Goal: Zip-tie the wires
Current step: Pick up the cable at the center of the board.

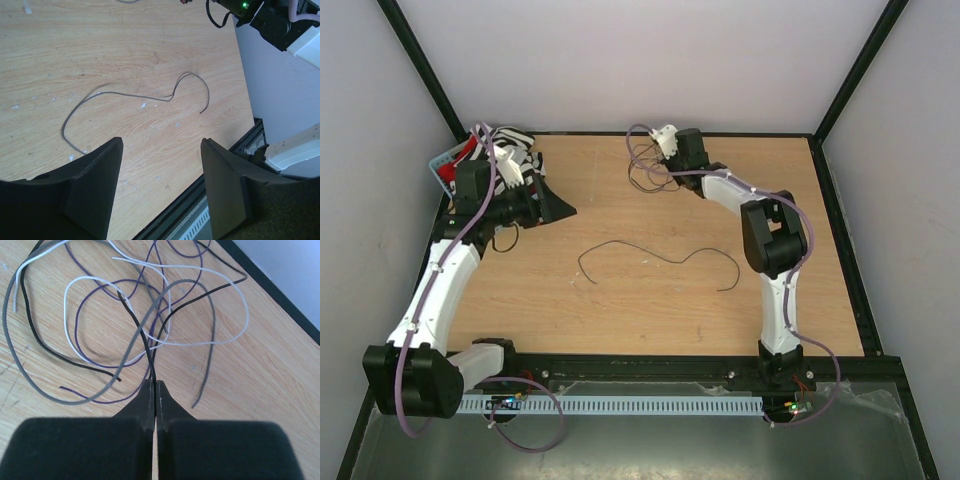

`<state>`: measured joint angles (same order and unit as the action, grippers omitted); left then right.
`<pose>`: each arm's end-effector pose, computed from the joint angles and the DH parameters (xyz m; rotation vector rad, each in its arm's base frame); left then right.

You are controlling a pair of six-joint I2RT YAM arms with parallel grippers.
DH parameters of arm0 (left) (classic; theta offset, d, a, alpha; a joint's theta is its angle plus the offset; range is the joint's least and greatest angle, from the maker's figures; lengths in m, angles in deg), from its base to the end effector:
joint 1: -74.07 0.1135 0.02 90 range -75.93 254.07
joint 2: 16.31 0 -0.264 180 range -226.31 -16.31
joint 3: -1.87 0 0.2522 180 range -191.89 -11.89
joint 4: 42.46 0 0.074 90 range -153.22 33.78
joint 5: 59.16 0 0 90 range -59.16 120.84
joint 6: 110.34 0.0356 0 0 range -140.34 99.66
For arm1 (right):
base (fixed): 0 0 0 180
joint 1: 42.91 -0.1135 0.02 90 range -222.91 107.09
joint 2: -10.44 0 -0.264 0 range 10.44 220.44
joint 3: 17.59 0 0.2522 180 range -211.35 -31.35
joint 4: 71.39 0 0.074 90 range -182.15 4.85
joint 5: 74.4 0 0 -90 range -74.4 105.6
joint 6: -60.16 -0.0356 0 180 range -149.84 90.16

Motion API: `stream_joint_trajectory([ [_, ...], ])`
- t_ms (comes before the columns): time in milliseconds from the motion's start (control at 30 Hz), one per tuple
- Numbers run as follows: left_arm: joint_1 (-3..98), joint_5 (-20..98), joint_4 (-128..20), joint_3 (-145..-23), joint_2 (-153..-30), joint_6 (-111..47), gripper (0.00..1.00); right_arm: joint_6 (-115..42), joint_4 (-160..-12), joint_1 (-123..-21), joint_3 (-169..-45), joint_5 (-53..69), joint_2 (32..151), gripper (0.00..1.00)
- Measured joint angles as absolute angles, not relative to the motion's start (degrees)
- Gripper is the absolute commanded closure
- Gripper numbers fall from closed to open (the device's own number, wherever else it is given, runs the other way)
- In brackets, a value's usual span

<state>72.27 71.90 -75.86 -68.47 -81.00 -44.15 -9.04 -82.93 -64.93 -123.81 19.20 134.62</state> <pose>0.2465 -0.0311 0.3300 0.0629 2.0730 -1.0094 0.4677 0.1867 0.2002 -0.7254 1.9547 -0.0526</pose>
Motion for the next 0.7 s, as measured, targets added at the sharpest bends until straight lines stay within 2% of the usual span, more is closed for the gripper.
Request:
stream_joint_trajectory([
  [133,72.29,72.54,-75.97,-71.81,-81.63,-44.41,0.34,-9.26,-87.54,-64.93,-125.93,20.66,131.49,1.00],
  [433,72.29,74.04,-74.02,-86.10,-89.54,-45.90,0.31,-12.30,-92.46,-64.93,-139.75,22.13,119.36,1.00],
  [700,70.82,75.33,-64.62,-98.82,-99.66,-58.47,0.27,-13.13,-92.46,-64.91,-141.50,18.10,113.72,1.00],
])
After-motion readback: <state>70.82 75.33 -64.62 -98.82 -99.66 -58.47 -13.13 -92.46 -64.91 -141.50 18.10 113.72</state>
